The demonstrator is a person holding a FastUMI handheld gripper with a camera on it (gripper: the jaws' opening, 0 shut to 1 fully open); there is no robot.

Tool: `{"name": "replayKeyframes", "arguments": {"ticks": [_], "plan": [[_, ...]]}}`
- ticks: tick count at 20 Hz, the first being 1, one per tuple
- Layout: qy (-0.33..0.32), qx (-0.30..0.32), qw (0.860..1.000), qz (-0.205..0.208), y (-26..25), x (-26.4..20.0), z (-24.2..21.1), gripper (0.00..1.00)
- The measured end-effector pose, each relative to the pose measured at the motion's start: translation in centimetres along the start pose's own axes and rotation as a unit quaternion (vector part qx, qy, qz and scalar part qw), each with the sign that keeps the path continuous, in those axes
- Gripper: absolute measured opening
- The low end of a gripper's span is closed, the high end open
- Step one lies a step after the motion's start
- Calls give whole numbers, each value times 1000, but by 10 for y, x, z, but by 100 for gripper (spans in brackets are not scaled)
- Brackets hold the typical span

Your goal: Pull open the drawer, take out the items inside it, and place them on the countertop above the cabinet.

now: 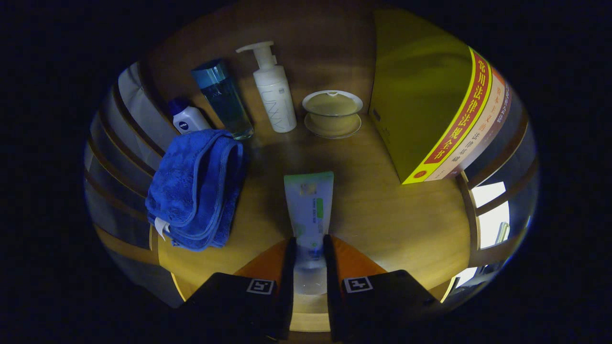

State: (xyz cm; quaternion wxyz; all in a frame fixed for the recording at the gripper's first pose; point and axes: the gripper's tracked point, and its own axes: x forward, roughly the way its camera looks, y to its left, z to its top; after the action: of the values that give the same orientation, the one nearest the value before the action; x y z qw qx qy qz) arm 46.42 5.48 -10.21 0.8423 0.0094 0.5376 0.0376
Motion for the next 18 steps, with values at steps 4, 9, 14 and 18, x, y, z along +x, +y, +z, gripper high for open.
{"name": "replayKeyframes", "arguments": {"ticks": [4, 9, 14, 18], "plan": [[-40, -10, 999, -12, -6, -27, 8, 50], [-110, -17, 994, -2, -4, -78, 4, 87], [-164, -18, 986, 7, 1, -131, -19, 100], [-202, -16, 979, 7, -2, -165, -44, 100]]}}
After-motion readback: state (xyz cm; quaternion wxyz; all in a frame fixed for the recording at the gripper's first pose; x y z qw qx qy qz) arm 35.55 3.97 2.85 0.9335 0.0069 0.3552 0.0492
